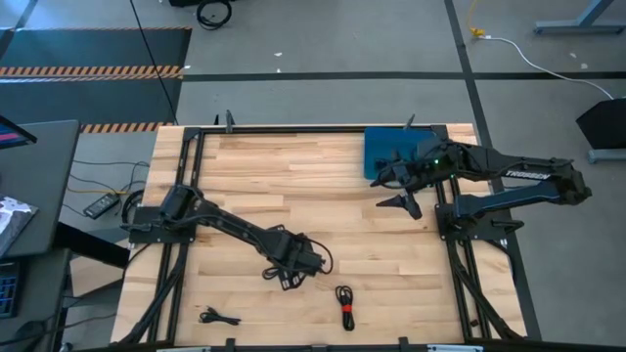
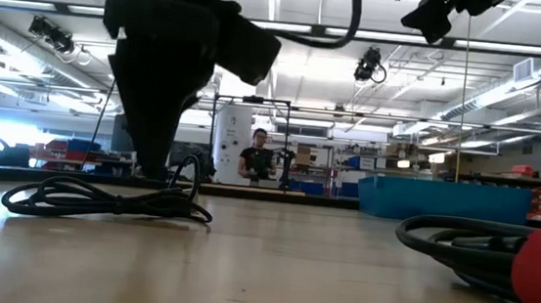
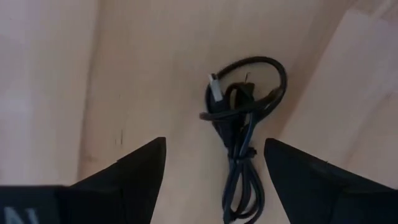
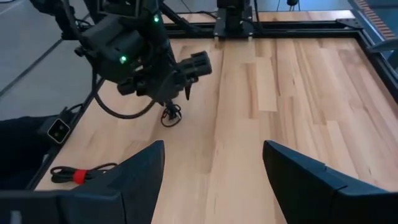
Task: Pick and place USB-C Cables
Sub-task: Put the black charger cable into the blue bin
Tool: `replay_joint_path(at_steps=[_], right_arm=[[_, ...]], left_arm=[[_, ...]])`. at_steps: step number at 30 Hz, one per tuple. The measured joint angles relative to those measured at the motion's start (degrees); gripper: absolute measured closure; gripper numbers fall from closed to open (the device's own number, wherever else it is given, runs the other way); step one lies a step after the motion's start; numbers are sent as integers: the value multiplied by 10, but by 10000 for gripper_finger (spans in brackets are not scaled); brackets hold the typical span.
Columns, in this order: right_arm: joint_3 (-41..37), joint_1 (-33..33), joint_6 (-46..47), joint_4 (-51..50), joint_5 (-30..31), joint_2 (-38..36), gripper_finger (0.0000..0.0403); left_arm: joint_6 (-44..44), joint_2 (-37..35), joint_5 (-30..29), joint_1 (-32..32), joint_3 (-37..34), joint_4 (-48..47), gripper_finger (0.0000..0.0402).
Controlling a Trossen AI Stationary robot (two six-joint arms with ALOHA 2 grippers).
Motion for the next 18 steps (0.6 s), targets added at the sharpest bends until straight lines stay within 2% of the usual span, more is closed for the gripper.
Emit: replay_joint_path(at_steps=[5, 9, 12, 15, 18], right_arm=[[0, 9, 10, -1, 8, 0, 125], [0, 13, 14, 0, 12, 0, 125], [0, 13, 14, -1, 15, 0, 125], [0, 13, 14, -1, 28, 0, 125], [0, 13, 14, -2, 29, 0, 125]], left_arm=[[8, -3, 15, 7, -47, 42, 120], [10, -8, 49, 15, -90, 122, 120], [7, -12, 44, 20, -103, 133, 126], [17, -13, 43, 28, -103, 123, 157], [26, -16, 42, 37, -104, 125, 224]])
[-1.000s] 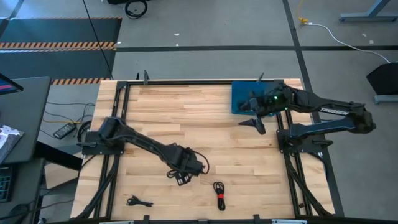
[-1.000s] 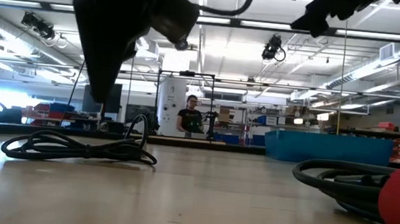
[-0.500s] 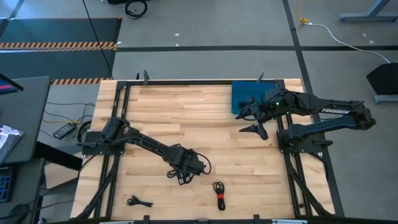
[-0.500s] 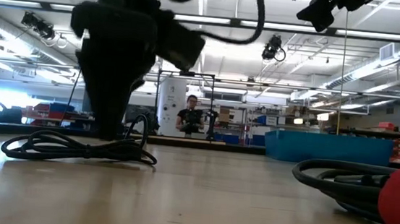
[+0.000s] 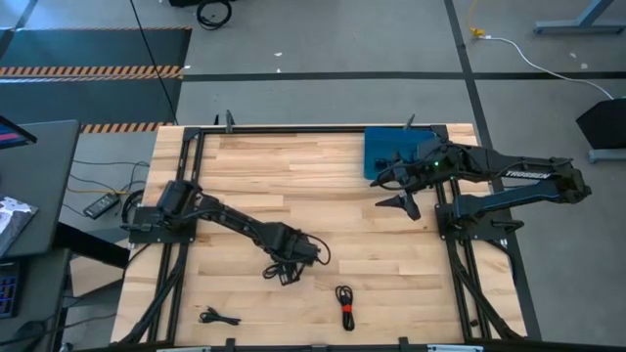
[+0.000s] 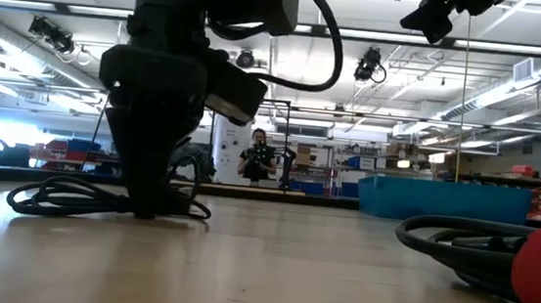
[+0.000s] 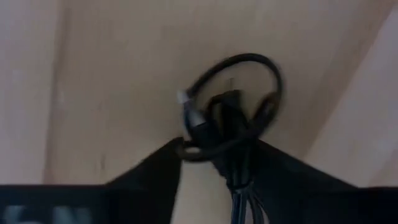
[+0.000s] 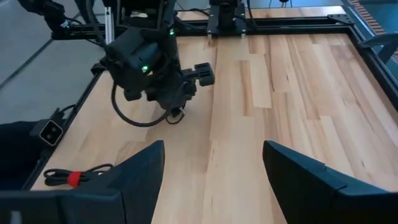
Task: Pick and place USB-C Cables
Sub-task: Put the black charger cable into the blue bin
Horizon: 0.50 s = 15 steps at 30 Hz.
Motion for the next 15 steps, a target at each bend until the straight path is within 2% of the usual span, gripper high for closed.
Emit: replay_joint_path(at_steps=[4, 9, 15], right_arm=[[-5, 0, 0, -11, 1, 0, 127], [-40, 0, -7, -17, 16, -5, 134], [-78, 5, 5, 92, 5, -25, 146]], left_arm=[[27, -6, -10, 19, 1, 33, 338], [68, -40, -60, 50, 2, 121, 344], [164, -123, -142, 92, 3, 273, 331]])
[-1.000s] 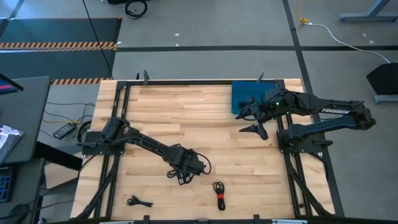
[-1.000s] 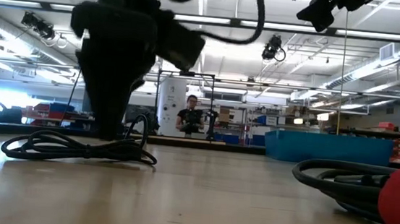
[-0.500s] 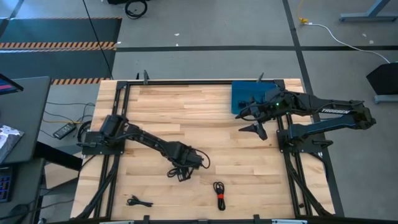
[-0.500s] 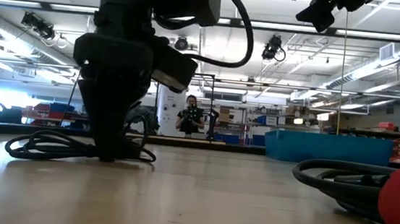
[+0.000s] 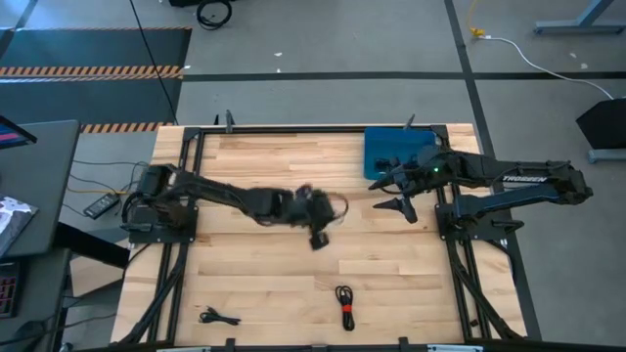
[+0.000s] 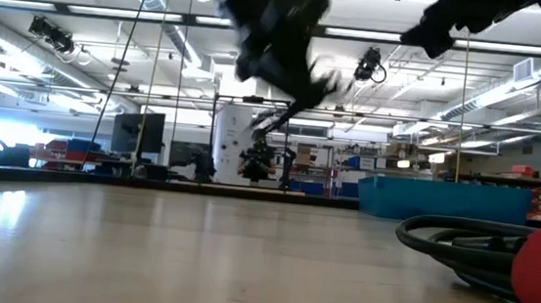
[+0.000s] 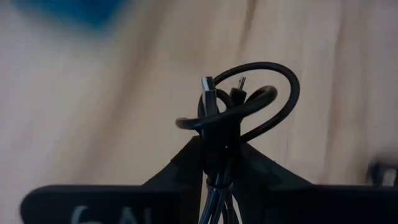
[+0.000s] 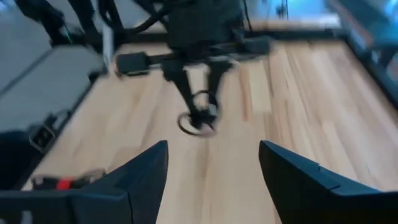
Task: Pick and place USB-C Cables
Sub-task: Put the black charger cable into the blue bin
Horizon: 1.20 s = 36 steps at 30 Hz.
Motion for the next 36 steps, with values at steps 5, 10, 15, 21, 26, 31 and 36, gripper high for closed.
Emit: replay_joint_path(at_steps=[5, 10, 15, 21, 26, 31, 36], right_arm=[[-9, 25, -2, 102, -12, 3, 151], [-10, 48, -18, 158, -3, 27, 151], [-10, 53, -41, 175, 44, 55, 153], [-9, 54, -55, 215, 71, 100, 153], [-9, 54, -81, 227, 114, 110, 153], [-9, 54, -84, 220, 132, 101, 153], [-9, 54, -94, 194, 173, 101, 153]], left_arm=[[84, -34, -15, 25, 1, 174, 337], [99, -26, 10, 49, 1, 227, 334], [100, -22, 17, 55, 0, 224, 332], [105, -21, 17, 51, -1, 217, 331], [103, -21, 13, 47, -1, 211, 331], [104, -22, 13, 46, 0, 216, 330], [111, -22, 12, 46, 0, 214, 329]])
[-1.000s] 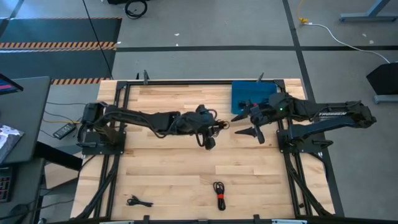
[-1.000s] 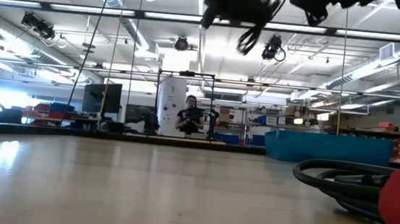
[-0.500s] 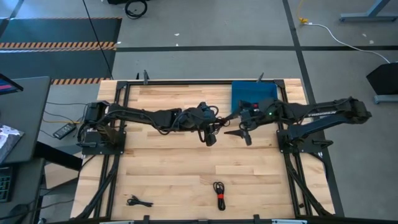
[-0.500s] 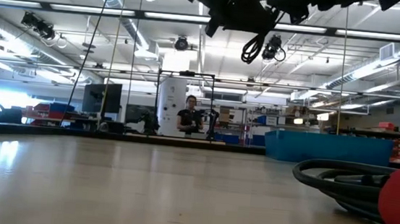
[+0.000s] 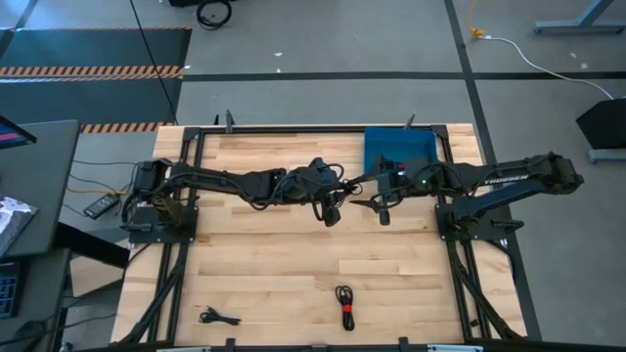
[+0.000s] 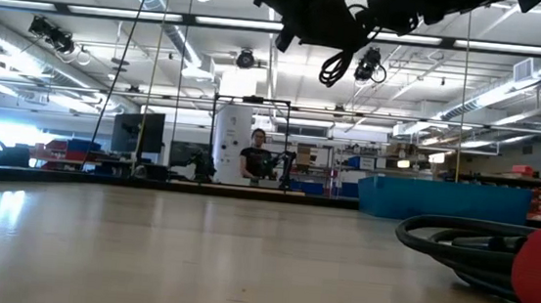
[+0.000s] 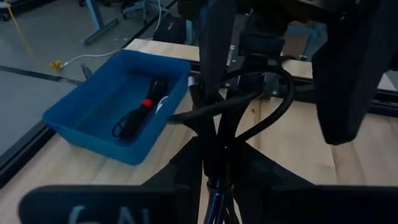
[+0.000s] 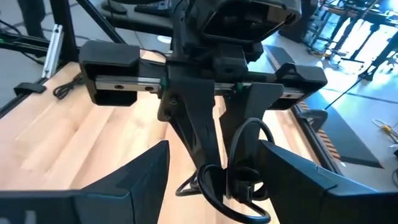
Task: Pick and place USB-C Cables
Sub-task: Put the black charger cable into the blue bin
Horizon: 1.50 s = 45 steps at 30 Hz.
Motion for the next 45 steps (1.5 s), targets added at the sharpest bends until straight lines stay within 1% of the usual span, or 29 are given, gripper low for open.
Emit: replay_joint_path(at_steps=[4, 7, 9, 10, 11, 13, 14, 15, 19, 22, 24, 26, 27, 30, 34, 36, 41, 45], right_arm=[[0, 0, -1, 7, 10, 0, 158], [0, 2, -11, 7, 31, 0, 182], [0, 2, -23, 5, 41, 0, 217], [0, 2, -25, 4, 43, 0, 242], [0, 2, -26, 2, 45, 0, 272], [0, 1, -33, -13, 55, 0, 345], [0, 1, -40, -21, 58, 0, 372], [0, 1, -46, -24, 68, 0, 382], [-1, -3, -65, -55, 111, 0, 385], [-2, -5, -73, -79, 135, 3, 385], [-1, -7, -83, -90, 149, 1, 386], [0, -10, -96, -120, 181, 1, 386], [-1, -15, -102, -133, 206, 0, 386], [3, -39, -117, -173, 273, -5, 386], [11, -104, -121, -240, 334, -6, 387], [12, -146, -107, -257, 335, -7, 387], [12, -259, -47, -286, 267, -6, 387], [12, -330, -25, -290, 252, 0, 387]], left_arm=[[0, 0, 0, 0, 0, 4, 327], [0, 0, 0, 0, 0, 6, 326], [0, 0, 1, -1, 0, 6, 323], [1, 0, 3, -1, 0, 6, 320], [1, 0, 5, -2, 0, 5, 316], [6, 0, 9, -2, 0, 1, 306], [10, 0, 9, -3, 0, -2, 300], [14, 0, 9, -3, 0, -5, 293], [22, -10, 14, -4, 0, -10, 261], [34, -36, 19, -8, 4, -6, 237], [37, -57, 17, -8, 3, -24, 225], [37, -77, 11, -5, 2, -40, 215], [35, -89, 7, -5, 2, -47, 211], [15, -123, 3, -9, 4, -90, 205], [-29, -142, 7, -25, 1, -196, 208], [-45, -145, 4, -35, 1, -234, 211], [-96, -141, 2, -71, 1, -323, 214], [-148, -140, 3, -109, 0, -397, 214]])
